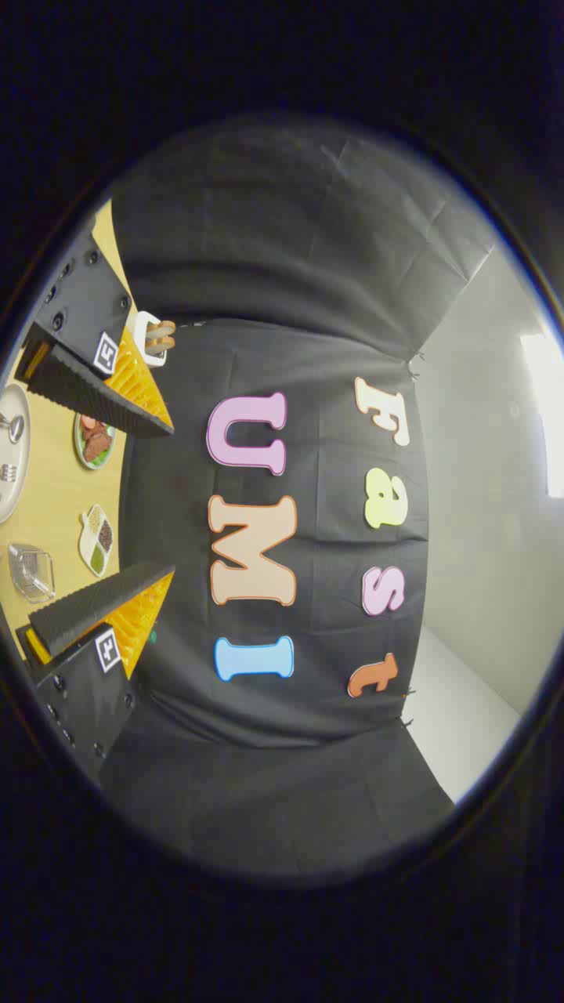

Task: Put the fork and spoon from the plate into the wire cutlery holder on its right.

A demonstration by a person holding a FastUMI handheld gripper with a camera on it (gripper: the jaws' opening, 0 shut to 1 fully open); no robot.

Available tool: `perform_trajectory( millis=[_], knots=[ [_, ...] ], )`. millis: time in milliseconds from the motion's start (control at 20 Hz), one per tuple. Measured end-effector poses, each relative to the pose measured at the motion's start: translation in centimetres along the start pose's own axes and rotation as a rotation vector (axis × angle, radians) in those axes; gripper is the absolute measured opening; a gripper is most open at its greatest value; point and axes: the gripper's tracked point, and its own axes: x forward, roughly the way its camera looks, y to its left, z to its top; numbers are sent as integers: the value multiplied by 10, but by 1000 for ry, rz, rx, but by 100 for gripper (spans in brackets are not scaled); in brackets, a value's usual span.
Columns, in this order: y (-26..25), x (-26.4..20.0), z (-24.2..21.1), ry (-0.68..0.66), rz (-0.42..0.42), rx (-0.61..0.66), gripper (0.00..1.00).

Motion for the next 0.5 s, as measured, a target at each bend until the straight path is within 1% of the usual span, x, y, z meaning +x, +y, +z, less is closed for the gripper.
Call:
perform_trajectory(
  millis=[500],
  knots=[
    [10,0,-9,24,25,-19,100]
  ],
)
